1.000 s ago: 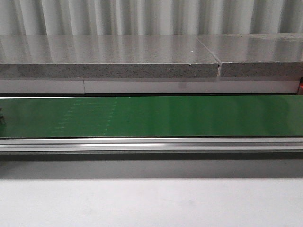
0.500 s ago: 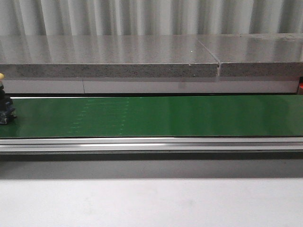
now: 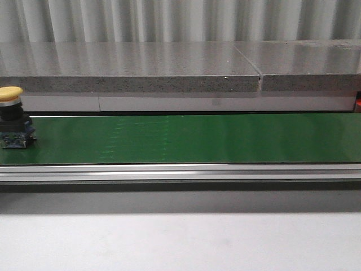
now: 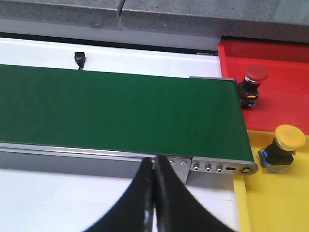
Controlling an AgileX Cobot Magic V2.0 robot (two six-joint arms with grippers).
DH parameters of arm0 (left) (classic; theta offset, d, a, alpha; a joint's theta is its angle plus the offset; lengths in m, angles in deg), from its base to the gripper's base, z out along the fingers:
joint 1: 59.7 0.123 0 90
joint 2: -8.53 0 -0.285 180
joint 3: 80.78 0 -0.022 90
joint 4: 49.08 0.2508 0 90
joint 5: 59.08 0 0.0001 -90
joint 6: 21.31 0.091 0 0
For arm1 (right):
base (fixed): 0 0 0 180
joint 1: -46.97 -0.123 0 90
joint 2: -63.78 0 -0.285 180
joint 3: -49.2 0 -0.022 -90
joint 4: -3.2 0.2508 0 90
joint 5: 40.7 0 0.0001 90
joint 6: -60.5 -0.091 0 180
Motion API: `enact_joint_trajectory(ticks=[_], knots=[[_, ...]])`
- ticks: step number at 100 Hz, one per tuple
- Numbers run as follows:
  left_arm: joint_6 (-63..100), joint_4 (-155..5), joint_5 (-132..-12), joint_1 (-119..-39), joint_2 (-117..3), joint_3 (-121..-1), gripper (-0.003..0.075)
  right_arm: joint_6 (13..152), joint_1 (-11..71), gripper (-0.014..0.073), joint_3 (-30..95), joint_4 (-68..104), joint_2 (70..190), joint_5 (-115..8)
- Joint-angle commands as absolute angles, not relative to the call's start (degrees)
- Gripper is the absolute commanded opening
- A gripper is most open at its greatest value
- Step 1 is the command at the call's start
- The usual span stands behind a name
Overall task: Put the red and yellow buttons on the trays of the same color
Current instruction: 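Grasp a red button with the left gripper and carry it over the belt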
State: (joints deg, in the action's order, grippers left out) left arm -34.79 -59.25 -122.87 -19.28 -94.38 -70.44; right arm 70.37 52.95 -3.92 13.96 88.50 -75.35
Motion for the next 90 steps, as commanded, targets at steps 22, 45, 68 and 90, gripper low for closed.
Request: enact_joint_trajectory(ticks=[22,45,68,90], knots=[[-35.4,-60.3,-120.8,-19.3,-97.6,-71.7,0.0546,70.5,52.9,-0.0067,-2.5,14.4,89.0,-71.5],[-35.4,-60.2,-118.8,-19.3,-98.3,-71.7,0.0446,70.5,52.9,-0.0067,-2.5,14.4,89.0,-71.5],[-35.1,-60.2,-118.0,-19.3,-98.3,-71.8,0.0193,70.5,52.9,-0.0067,-2.5,14.4,89.0,-71.5],[-32.2,-60.1,-118.4,-19.3,-95.3,-73.6,0.0189,70.5,52.9,-0.0067,-2.5,14.4,89.0,-71.5]])
